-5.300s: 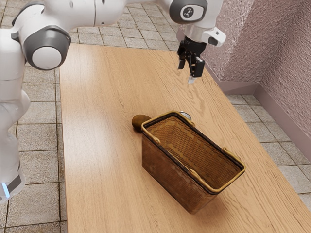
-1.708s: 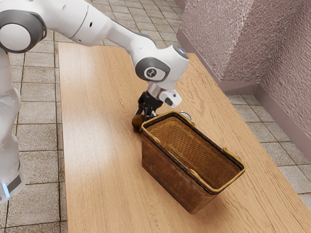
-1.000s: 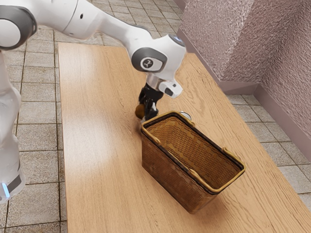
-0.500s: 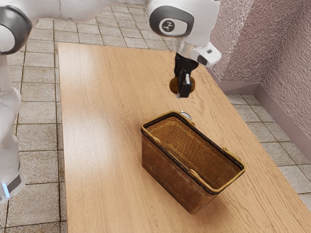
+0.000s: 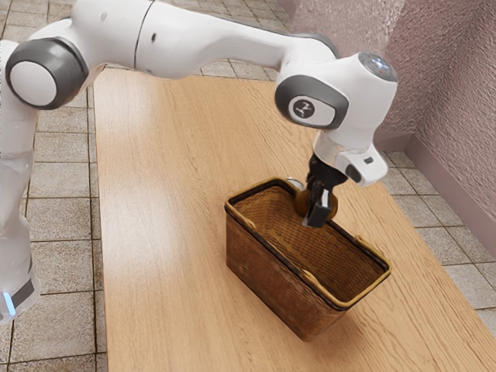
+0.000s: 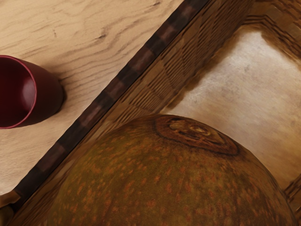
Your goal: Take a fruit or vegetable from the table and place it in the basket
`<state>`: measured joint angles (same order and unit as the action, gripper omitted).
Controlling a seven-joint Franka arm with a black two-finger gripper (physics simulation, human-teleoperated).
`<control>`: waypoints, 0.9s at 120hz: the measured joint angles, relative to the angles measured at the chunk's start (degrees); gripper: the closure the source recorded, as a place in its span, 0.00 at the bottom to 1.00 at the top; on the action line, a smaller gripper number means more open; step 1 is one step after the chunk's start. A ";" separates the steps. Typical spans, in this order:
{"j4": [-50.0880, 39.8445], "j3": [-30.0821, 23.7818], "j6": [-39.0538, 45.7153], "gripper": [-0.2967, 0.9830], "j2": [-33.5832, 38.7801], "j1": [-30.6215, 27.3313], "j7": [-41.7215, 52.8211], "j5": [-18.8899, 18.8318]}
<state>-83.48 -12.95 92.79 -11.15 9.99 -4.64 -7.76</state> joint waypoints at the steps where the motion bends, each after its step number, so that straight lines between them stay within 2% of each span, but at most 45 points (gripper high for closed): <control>1: 0.06 -0.04 0.06 0.59 -0.11 -0.02 -0.03 0.01; 20: 0.38 -0.77 0.86 0.59 -0.95 0.00 -0.52 0.08; 33: 1.00 -1.60 1.10 0.40 -1.00 0.07 -0.77 0.18; 48: 1.29 -1.79 1.24 0.30 -1.01 0.11 -1.01 0.26; 86: 3.97 -2.50 -2.38 0.24 2.30 0.21 -1.45 1.61; 92: 4.12 -0.66 -2.83 0.24 2.21 1.68 -1.22 1.62; 100: 4.22 8.84 -3.32 0.23 2.25 9.32 -0.90 2.02; 108: 4.25 12.70 -3.63 0.23 2.18 11.77 -0.54 2.44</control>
<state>-79.23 -0.26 89.16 -8.97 21.76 -5.18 -5.32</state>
